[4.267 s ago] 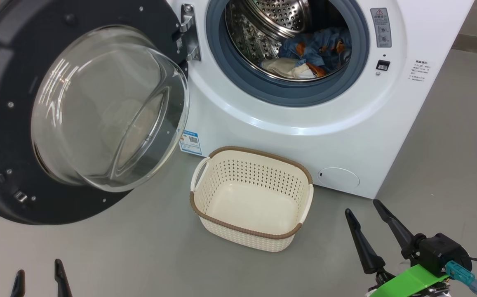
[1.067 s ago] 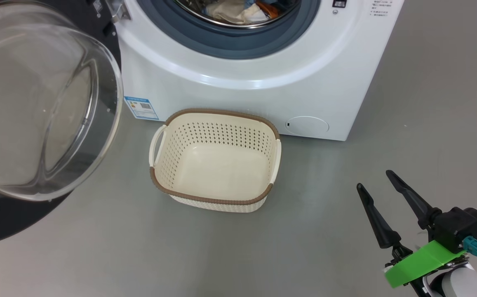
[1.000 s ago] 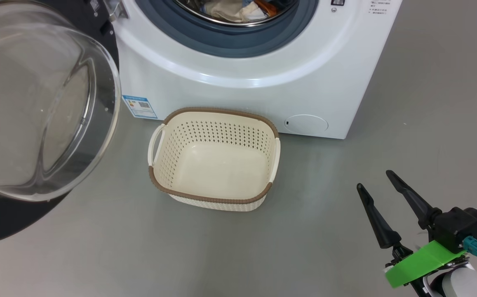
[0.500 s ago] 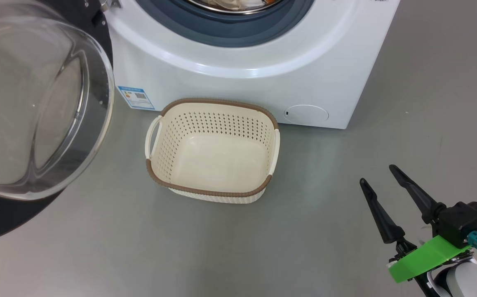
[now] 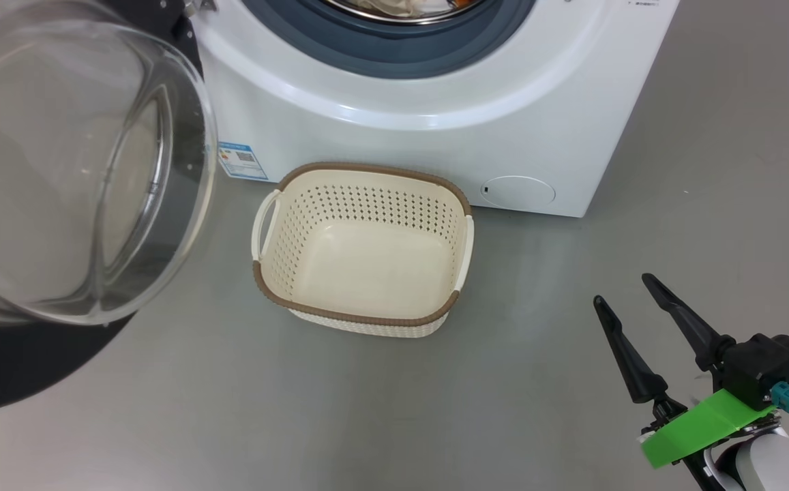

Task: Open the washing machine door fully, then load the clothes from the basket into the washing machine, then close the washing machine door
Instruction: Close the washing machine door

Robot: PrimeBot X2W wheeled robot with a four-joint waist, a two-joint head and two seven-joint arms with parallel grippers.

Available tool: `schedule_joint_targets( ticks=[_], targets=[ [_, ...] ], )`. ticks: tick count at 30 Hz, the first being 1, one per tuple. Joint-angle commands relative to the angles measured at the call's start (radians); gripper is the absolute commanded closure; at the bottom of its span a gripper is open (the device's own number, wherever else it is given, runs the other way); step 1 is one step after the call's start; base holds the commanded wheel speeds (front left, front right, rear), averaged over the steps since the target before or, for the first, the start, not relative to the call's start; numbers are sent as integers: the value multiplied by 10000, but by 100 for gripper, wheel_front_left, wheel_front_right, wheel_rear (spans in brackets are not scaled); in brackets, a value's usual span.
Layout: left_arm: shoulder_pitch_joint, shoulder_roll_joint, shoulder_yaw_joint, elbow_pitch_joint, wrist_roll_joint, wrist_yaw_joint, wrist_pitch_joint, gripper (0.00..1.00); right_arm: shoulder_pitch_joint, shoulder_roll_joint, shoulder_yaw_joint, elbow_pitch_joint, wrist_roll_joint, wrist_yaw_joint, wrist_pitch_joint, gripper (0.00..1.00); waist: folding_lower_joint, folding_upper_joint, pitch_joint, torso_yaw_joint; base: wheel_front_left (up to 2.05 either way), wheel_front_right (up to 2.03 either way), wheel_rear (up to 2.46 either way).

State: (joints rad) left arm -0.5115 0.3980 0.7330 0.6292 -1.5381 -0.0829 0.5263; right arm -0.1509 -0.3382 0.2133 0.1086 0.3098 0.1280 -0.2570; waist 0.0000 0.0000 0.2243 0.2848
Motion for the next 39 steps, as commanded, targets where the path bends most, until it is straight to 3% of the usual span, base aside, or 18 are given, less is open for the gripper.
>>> schedule_joint_targets(
  ticks=[1,11,17,27,39],
  targets=[
    [226,287,-160,-423,-144,107,602,100,-143,-19,190,-197,28,27,-48,0,0,0,-37,60,0,0,0],
    [818,-281,-677,-1934,-790,682,2446,100,-134,177,219,-55,105,27,-48,0,0,0,-251,168,0,0,0],
    [1353,-864,-1217,-3499,-1249,1272,3679,100,-136,360,282,7,148,27,-48,0,0,0,-481,68,0,0,0],
    [1824,-1544,-2017,-5116,-1335,1979,4405,100,-102,679,299,38,215,27,-48,0,0,0,-721,-237,0,0,0],
    [1475,-2096,-2676,-6056,-1346,2165,4558,100,-226,945,115,-13,183,27,-48,0,0,0,-477,-1400,0,0,0]
  ],
)
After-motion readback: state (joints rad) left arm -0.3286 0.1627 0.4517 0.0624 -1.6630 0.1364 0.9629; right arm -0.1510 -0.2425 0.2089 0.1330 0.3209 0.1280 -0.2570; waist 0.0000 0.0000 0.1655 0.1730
